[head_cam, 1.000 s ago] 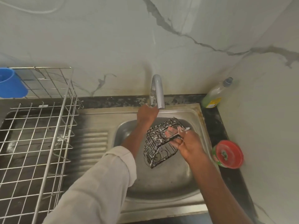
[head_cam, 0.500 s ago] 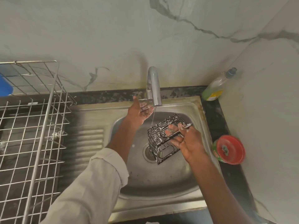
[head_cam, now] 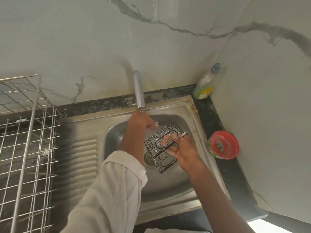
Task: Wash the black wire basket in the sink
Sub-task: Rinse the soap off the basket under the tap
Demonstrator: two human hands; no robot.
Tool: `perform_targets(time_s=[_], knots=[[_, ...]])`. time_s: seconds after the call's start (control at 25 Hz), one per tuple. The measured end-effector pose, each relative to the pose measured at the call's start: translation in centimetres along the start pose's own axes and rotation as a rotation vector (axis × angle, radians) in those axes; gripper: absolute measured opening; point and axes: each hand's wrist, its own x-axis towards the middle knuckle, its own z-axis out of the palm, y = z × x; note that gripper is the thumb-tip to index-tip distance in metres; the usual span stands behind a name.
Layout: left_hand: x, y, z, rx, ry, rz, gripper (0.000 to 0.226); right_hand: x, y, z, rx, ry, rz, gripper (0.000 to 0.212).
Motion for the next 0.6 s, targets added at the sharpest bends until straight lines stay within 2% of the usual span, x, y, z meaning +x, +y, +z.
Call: perform_targets(time_s=[0.04, 0.08, 0.12, 0.16, 0.28, 0.4, 0.48, 0.52, 0.6], knots=[[-0.3, 0.2, -0.1, -0.229, -0.058, -0.101, 0.057, 0.0, -0.1, 0.0, 0.0, 0.004, 0.007, 0.019], [-0.2, -0.3, 0.5, -0.407, -0.13, -0.117, 0.059, 0.0, -0.2, 0.0, -0.006, 0.006, 0.01, 0.018], [-0.3, -0.1, 0.5, -0.524, -0.137, -0.16, 0.056, 0.1, -0.3, 0.0, -0.012, 0.006, 0.013, 0.017], [-0.9, -0.1, 0.8, -0.53, -0.147, -0.189, 0.053, 0.2, -0.4, 0.1, -0.017, 0.011, 0.016, 0.017], [-2.0, 0.1, 1.1, -0.149, -0.199, -0.076, 0.036, 0.4, -0.5, 0.1, -0.016, 0.02, 0.025, 0.018], [-1.7, 0.8, 0.5, 0.057, -0.196, -0.006, 0.02, 0.3, -0.6, -0.2, -0.003, 0.023, 0.036, 0.017], [-1.3, 0.9, -0.2, 0.021, -0.163, -0.026, 0.018, 0.4, -0.5, -0.3, -0.018, 0.017, 0.037, 0.016], [-1.4, 1.0, -0.8, -0.08, -0.183, -0.078, 0.015, 0.5, -0.4, -0.2, -0.026, 0.013, 0.037, 0.015], [-1.9, 1.0, -1.5, -0.464, -0.193, -0.16, 0.041, 0.6, -0.3, -0.1, -0.031, 0.017, 0.04, 0.015]])
